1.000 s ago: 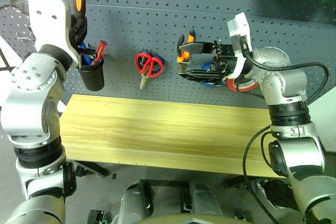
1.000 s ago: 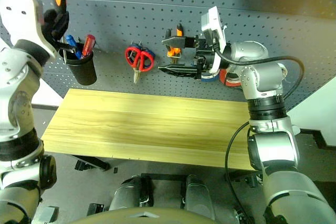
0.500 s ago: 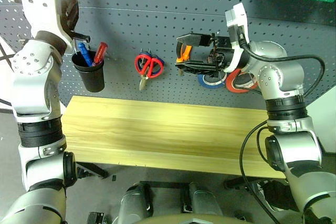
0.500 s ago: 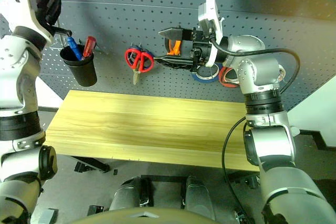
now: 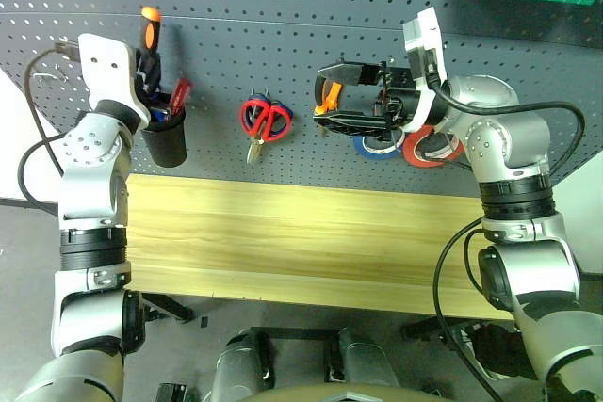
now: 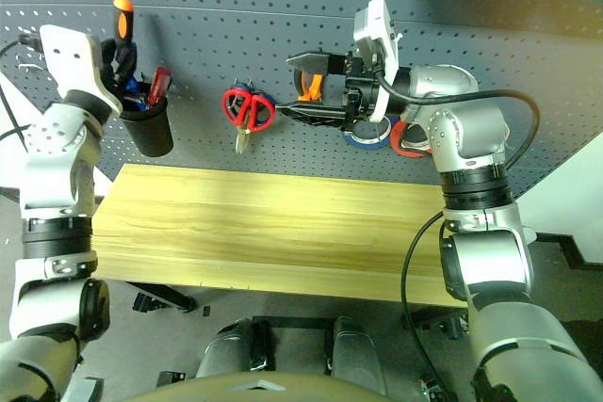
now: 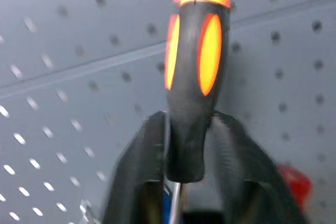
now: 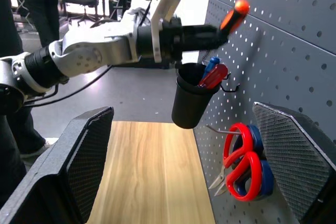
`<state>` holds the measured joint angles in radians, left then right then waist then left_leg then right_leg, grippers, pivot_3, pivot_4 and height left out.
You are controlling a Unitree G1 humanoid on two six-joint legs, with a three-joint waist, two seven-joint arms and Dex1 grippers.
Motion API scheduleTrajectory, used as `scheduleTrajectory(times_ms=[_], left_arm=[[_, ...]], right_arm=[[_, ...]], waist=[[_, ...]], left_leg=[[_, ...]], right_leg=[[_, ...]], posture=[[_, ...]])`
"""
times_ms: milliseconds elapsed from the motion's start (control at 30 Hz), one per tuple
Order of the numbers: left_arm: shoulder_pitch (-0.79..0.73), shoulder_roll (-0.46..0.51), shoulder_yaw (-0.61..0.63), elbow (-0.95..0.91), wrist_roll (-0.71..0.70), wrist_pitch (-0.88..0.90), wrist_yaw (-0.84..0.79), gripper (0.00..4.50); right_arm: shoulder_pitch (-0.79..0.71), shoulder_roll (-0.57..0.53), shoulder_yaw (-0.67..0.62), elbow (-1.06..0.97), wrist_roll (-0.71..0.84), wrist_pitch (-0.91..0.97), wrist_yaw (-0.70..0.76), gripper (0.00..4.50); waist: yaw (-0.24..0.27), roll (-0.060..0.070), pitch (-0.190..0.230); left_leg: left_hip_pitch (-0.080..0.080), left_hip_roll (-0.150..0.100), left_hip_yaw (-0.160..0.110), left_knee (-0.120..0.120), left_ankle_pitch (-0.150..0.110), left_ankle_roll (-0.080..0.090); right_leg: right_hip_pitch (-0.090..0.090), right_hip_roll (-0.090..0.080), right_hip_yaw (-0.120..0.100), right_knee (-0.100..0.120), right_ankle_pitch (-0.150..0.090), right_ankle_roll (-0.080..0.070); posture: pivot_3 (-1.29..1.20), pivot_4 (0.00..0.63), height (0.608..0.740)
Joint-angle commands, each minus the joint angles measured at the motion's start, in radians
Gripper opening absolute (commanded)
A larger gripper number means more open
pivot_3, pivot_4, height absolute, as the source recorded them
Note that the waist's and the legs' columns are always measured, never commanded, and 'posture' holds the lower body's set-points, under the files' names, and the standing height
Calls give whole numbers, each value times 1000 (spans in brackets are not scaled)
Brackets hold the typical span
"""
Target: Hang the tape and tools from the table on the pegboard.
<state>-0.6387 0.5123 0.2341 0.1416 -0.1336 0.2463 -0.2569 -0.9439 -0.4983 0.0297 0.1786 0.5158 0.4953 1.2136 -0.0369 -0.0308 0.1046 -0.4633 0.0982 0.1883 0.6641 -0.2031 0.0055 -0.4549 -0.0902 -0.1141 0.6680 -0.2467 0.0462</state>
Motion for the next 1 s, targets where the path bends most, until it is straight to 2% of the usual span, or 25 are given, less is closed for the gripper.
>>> scheduleTrajectory(times_ms=[33,167,200,233,433,533,700,867,1000], left_arm=[[-7,-1,23,-57,-2,-37,22,2778],[11,17,30,-102,-3,-30,18,4109],[22,21,34,-127,-18,-17,3,4369],[38,24,43,-160,-45,3,-17,4439],[199,87,130,-366,-252,121,-193,4439],[326,161,180,-419,-321,179,-301,4439],[505,196,213,-439,-464,124,-569,4439],[625,183,170,-334,-514,58,-812,4439],[648,195,78,-225,-425,-140,-1013,4439]], right_arm=[[5,-19,-29,-45,12,2,-10,4500],[6,-26,-35,-49,19,13,-19,4500],[7,-31,-36,-48,19,16,-17,4500],[9,-37,-37,-46,20,21,-15,4500],[45,-83,-41,-78,47,80,4,4500],[80,-114,-36,-103,57,114,19,4500],[148,-150,-20,-133,69,159,40,4500],[254,-181,-13,-122,33,110,72,4500],[361,-225,-32,-141,47,113,106,4500]], waist=[[-6,-1,-2],[-11,0,-3],[-12,0,-3],[-13,1,-3],[-9,1,-3],[-8,1,-3],[-5,2,-4],[0,3,-3],[4,4,-3]], left_leg=[[0,0,0,0,0,0],[1,0,0,0,0,0],[1,0,0,0,0,0],[1,1,0,0,0,0],[1,1,0,0,0,0],[1,1,0,0,0,0],[2,1,0,0,0,0],[4,2,0,0,-2,1],[5,2,-1,0,-3,3]], right_leg=[[0,0,0,0,0,0],[0,0,0,1,0,0],[0,0,0,1,0,0],[0,0,0,1,0,0],[0,1,0,1,0,0],[0,1,1,1,0,0],[1,1,1,1,0,0],[4,0,0,-1,0,-1],[5,0,0,-2,-1,-1]], posture=[[-2,3,730],[1,8,730],[3,11,730],[4,13,730],[13,36,730],[17,45,730],[18,65,730],[17,88,730],[-1,99,730]])
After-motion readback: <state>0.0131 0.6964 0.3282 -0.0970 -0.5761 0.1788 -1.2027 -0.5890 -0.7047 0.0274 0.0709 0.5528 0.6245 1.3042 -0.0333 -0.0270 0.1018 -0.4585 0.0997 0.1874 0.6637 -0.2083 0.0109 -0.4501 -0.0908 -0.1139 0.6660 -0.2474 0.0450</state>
